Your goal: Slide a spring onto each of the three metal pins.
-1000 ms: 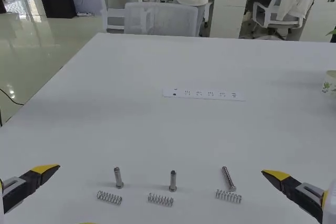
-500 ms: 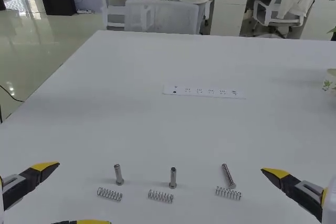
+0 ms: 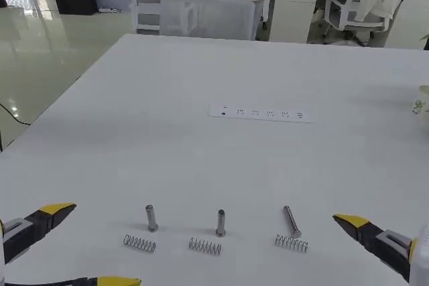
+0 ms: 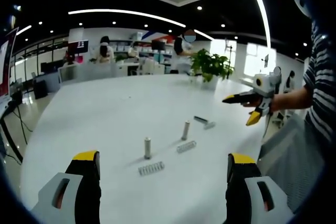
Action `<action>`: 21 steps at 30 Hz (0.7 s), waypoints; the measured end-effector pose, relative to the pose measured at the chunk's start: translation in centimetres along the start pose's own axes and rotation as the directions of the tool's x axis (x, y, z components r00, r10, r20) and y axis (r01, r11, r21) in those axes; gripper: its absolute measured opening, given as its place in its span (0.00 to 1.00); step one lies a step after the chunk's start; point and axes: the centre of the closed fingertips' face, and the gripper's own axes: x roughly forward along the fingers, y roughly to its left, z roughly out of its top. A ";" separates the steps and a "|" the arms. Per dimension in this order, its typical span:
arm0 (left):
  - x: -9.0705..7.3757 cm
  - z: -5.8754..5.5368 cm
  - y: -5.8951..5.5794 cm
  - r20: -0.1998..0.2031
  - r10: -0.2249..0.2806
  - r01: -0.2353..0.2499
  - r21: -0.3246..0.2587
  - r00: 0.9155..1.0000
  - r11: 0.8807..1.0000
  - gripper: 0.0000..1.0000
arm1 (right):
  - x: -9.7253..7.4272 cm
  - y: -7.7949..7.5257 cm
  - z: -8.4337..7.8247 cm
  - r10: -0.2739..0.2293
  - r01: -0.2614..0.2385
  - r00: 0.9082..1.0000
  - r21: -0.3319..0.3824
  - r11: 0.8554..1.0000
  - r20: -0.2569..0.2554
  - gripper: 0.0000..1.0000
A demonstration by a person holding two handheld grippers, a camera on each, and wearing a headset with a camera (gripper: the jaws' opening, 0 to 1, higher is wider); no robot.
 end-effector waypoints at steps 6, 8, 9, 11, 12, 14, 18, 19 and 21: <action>0.1 0.0 0.0 -0.002 -0.006 0.006 -0.001 1.000 1.000 0.98 | 0.1 0.1 -0.1 0.006 -0.006 1.000 -0.005 1.000 -0.009 0.92; 0.1 -0.1 0.1 -0.003 -0.008 0.008 0.000 1.000 1.000 0.98 | 0.2 0.0 -0.2 0.008 -0.008 1.000 -0.003 1.000 -0.011 0.92; 0.1 -0.1 0.1 -0.004 -0.008 0.008 0.001 1.000 1.000 0.98 | 0.2 0.0 -0.2 0.009 -0.009 1.000 -0.002 1.000 -0.013 0.92; 0.2 0.0 0.1 -0.004 -0.013 0.013 -0.001 1.000 1.000 0.98 | 0.3 0.0 -0.2 0.011 -0.011 1.000 -0.004 1.000 -0.016 0.92; 0.2 0.0 0.1 -0.004 -0.014 0.014 -0.001 1.000 1.000 0.98 | 0.4 0.0 -0.3 0.012 -0.012 1.000 -0.004 1.000 -0.018 0.92; 0.2 0.0 0.1 -0.006 -0.016 0.016 0.002 1.000 1.000 0.98 | 0.5 0.1 -0.3 0.016 -0.016 1.000 -0.004 1.000 -0.021 0.92; 0.3 0.0 0.2 -0.002 -0.019 0.019 -0.004 1.000 1.000 0.98 | 0.7 0.1 -0.2 0.020 -0.021 0.999 -0.006 1.000 -0.025 0.92; 0.3 0.0 0.2 -0.003 -0.020 0.020 -0.002 1.000 1.000 0.98 | 0.8 0.1 -0.2 0.022 -0.022 0.999 -0.005 1.000 -0.026 0.92; 0.3 -0.1 0.1 -0.005 -0.022 0.022 -0.002 1.000 1.000 0.98 | 0.8 0.1 -0.1 0.025 -0.025 0.999 0.001 1.000 -0.022 0.92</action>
